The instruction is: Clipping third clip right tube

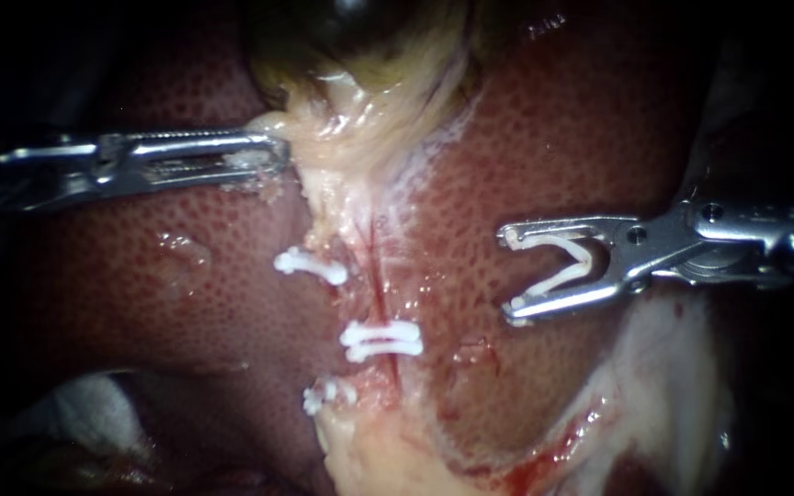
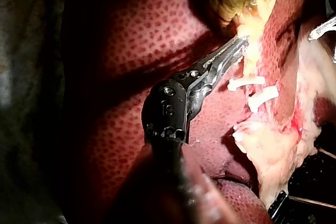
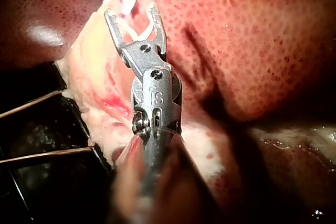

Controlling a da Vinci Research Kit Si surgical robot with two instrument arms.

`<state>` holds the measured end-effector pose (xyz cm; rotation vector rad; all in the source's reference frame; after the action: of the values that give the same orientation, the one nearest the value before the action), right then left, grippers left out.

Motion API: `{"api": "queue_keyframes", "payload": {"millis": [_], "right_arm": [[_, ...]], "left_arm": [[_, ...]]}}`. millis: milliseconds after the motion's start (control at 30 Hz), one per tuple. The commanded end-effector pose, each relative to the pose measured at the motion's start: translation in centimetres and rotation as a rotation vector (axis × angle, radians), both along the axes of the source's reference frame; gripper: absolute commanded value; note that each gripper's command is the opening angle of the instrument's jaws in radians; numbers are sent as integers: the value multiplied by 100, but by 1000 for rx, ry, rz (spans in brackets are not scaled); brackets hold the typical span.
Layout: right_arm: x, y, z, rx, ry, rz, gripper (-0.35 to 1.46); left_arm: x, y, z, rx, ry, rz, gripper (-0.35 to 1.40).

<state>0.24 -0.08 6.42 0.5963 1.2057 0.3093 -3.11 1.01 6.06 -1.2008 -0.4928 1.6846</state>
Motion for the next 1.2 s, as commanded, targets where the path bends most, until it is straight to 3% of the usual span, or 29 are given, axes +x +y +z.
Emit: {"api": "queue_keyframes", "payload": {"millis": [33,367,500,733,933,1067,1200], "right_arm": [[0,0,0,0,0,0,49],[18,-2,8,1,-7,10,49],[39,-7,26,25,-11,14,49],[81,-16,75,78,-22,22,49],[114,-29,112,120,-17,4,49],[134,-44,126,160,-11,-15,49],[148,-54,130,219,36,-27,49]], "left_arm": [[2,0,-1,-2,2,-4,-35],[3,-2,0,-3,4,-6,-35],[3,-2,0,-3,5,-6,-35],[1,-4,-1,-4,6,-8,-35],[0,-5,-2,-4,7,-9,-35],[-1,-5,-1,-4,8,-10,-35],[-2,-5,-1,-5,8,-10,-35]]}}
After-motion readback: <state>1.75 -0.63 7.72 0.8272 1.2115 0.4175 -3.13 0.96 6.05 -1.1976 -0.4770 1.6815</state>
